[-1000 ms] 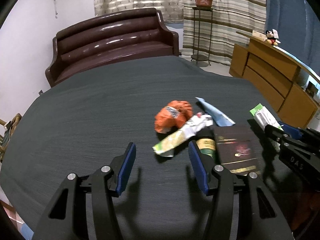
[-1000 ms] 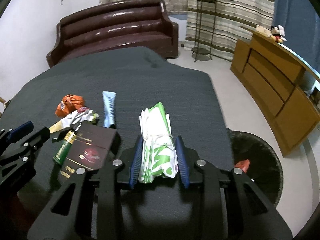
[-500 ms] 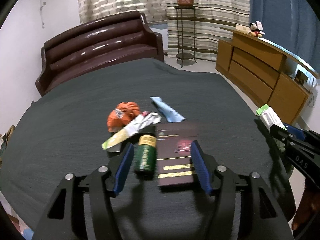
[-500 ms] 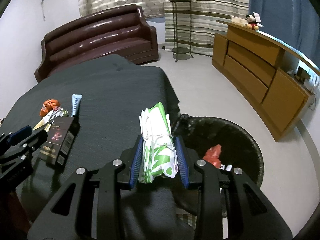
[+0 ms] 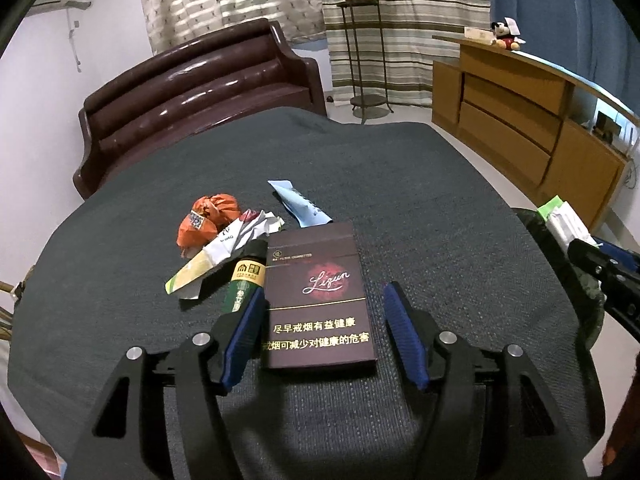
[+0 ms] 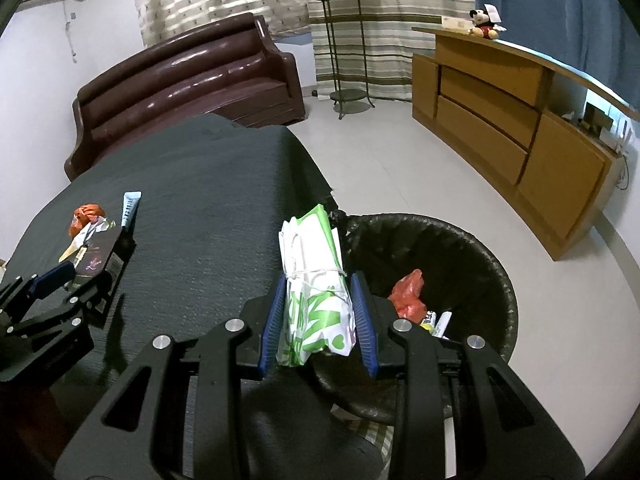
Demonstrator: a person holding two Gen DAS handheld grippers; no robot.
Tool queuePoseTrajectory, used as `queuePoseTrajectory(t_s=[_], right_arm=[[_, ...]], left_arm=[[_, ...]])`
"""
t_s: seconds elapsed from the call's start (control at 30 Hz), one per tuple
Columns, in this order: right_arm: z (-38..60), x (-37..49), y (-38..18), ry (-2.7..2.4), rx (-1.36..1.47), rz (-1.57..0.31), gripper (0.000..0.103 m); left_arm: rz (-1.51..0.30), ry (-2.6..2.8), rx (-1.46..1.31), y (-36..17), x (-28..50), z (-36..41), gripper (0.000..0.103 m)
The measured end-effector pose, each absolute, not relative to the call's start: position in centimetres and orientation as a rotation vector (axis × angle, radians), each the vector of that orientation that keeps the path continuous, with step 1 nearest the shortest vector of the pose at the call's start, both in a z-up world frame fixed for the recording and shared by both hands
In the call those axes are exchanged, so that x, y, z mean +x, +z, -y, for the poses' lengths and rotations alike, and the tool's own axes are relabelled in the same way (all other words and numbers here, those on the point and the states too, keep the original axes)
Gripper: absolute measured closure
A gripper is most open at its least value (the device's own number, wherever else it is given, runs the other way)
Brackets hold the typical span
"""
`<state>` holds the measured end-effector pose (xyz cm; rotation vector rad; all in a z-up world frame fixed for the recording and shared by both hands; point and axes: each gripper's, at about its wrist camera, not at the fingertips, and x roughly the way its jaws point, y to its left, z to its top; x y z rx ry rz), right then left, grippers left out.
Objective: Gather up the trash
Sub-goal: 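Grasp the dark cigarette pack with the left gripper while the right holds the packet, then carry the cigarette pack and green packet over the bin and open both grippers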
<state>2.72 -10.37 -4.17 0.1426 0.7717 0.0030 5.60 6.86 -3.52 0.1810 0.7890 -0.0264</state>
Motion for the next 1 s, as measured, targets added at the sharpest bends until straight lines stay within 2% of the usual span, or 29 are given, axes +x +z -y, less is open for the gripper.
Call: queuePoseTrajectory(t_s=[0.07, 0.2, 1.0], right_arm=[[10.4, 2.6, -4.3, 0.005, 0.145, -0.772, 0.071], [10.5, 2.6, -4.3, 0.005, 0.145, -0.772, 0.071], [10.9, 1.7, -4.3, -0.026, 0.131, -0.768, 0.071]], left_arm=[[-0.785, -0.022, 0.185, -3.6, 5.5, -6.9, 0.042], [-0.770, -0.018, 0.201, -3.4, 5.3, -6.6, 0.050], [-0.710, -0.076, 0.188, -2.2, 4.4, -6.2, 0.051]])
